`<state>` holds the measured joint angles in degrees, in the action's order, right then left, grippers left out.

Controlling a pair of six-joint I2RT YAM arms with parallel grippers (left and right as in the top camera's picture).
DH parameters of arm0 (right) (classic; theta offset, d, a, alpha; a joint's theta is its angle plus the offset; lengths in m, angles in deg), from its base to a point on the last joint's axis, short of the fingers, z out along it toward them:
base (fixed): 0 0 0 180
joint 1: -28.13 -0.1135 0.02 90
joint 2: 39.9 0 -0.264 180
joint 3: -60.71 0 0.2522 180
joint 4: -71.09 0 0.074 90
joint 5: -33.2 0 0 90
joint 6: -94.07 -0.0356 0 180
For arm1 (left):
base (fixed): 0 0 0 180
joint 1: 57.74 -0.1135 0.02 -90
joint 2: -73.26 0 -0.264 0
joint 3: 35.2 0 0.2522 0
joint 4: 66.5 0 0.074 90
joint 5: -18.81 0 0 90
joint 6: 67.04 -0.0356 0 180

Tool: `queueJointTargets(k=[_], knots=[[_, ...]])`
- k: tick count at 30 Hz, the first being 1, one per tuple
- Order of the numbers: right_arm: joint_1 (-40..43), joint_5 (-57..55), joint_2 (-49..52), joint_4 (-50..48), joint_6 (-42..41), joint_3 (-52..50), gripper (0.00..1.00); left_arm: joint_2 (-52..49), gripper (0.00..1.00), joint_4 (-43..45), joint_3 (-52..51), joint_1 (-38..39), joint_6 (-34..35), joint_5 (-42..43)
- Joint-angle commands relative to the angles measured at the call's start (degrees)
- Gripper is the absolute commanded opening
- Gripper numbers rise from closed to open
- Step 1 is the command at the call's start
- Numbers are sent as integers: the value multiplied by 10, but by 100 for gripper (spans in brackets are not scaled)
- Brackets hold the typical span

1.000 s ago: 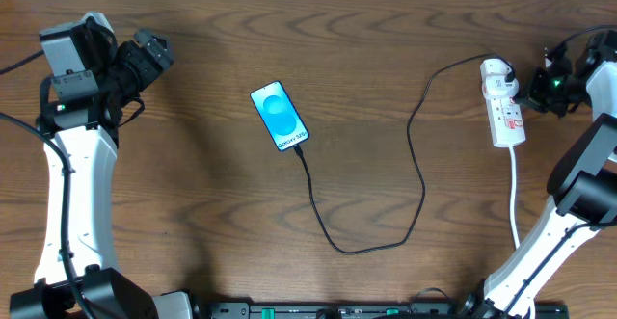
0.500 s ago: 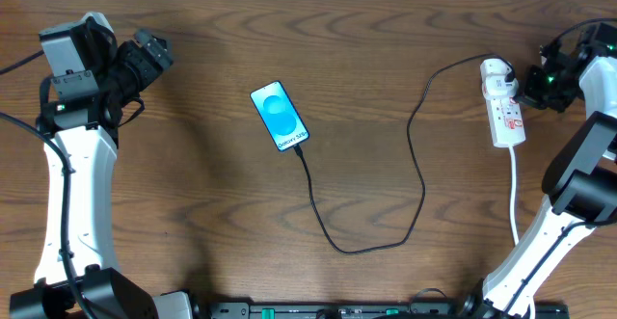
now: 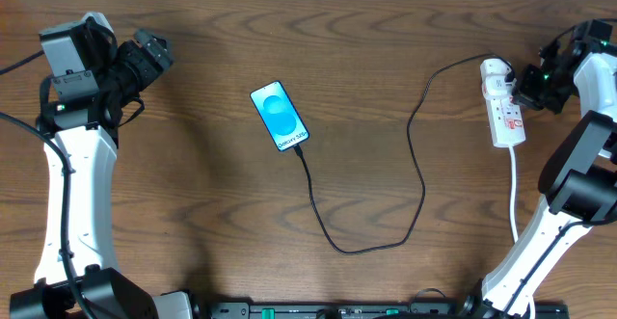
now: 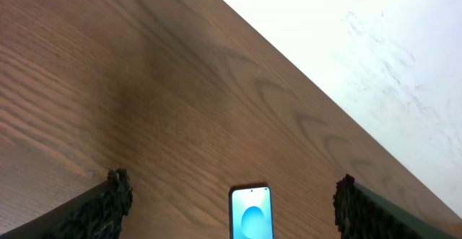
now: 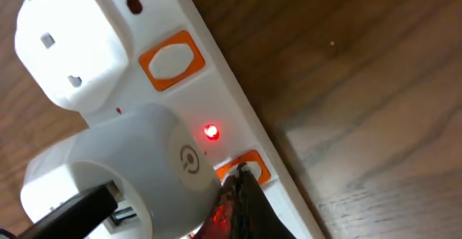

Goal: Plug charger to phone and switch on socket

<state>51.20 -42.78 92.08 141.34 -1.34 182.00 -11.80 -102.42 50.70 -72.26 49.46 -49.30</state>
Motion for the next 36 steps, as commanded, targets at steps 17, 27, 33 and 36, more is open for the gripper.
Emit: queueJointTargets(k=[17, 27, 33, 36], knots=[[-46, 110, 14, -19, -220, -13, 4, 0, 91, -1, 4, -2, -12, -7], [57, 156, -17, -11, -224, 10, 6, 0, 91, -1, 4, -2, -12, -7], [110, 183, -71, -9, -216, 12, 9, 0, 91, -1, 4, -2, -12, -7], [123, 217, -108, -4, -183, 12, 11, 0, 91, -1, 4, -2, -12, -7]])
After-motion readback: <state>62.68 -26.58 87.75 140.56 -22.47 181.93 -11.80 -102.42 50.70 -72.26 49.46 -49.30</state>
